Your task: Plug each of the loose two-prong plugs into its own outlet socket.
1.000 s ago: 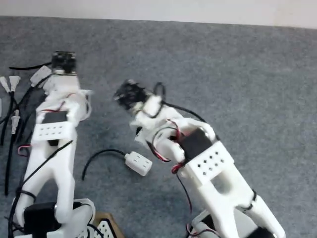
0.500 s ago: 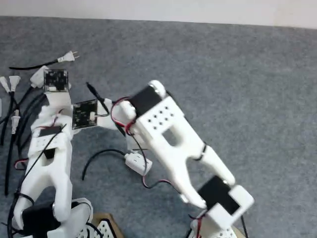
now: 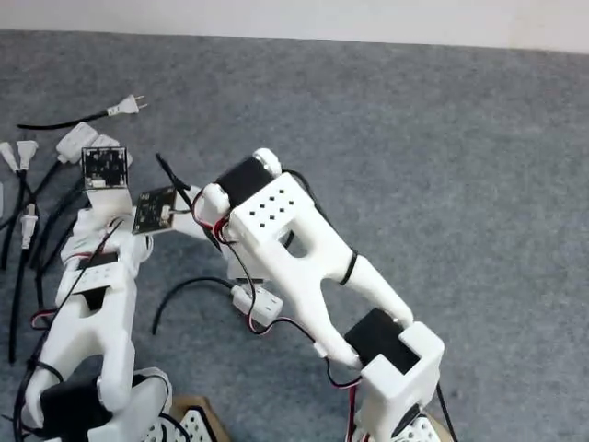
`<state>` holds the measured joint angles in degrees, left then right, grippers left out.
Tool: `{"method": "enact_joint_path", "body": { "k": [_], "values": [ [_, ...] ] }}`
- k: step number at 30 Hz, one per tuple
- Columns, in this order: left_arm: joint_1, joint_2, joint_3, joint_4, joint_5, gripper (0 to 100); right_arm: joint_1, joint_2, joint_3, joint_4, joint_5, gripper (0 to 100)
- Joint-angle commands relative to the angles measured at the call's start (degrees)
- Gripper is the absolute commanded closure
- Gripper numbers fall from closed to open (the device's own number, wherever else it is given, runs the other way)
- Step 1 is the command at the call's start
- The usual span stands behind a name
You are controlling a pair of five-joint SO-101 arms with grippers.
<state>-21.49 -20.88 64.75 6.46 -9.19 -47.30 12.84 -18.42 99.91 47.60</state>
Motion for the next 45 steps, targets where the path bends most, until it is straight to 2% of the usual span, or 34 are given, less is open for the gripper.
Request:
{"method": "enact_joint_path", "body": {
  "k": [1, 11, 16, 28, 40, 45],
  "values": [
    [-1.63, -0.31, -0.04, -1.05, -0.53, 80, 0.22, -3.56, -2.15, 1.27, -1.41, 99.1],
    [-4.53, -0.22, -1.54, -1.67, -0.62, 80, 0.22, -3.65, 5.85, 1.27, 9.76, 99.1],
    [-4.53, -0.22, -1.54, -1.76, -0.62, 80, 0.4, -3.65, 3.21, 1.19, 7.03, 99.1],
    [-4.53, -0.22, -1.45, -1.67, -0.62, 80, 5.23, -3.21, 3.03, 1.19, 8.7, 99.1],
    [-4.62, -0.22, -1.45, -1.67, -0.62, 80, -0.84, -3.12, 2.59, 0.75, 6.59, 99.1],
    [-4.97, -0.22, -1.45, -1.67, -0.62, 80, -0.92, -3.12, 3.03, -5.58, 4.57, 99.1]
  ]
}}
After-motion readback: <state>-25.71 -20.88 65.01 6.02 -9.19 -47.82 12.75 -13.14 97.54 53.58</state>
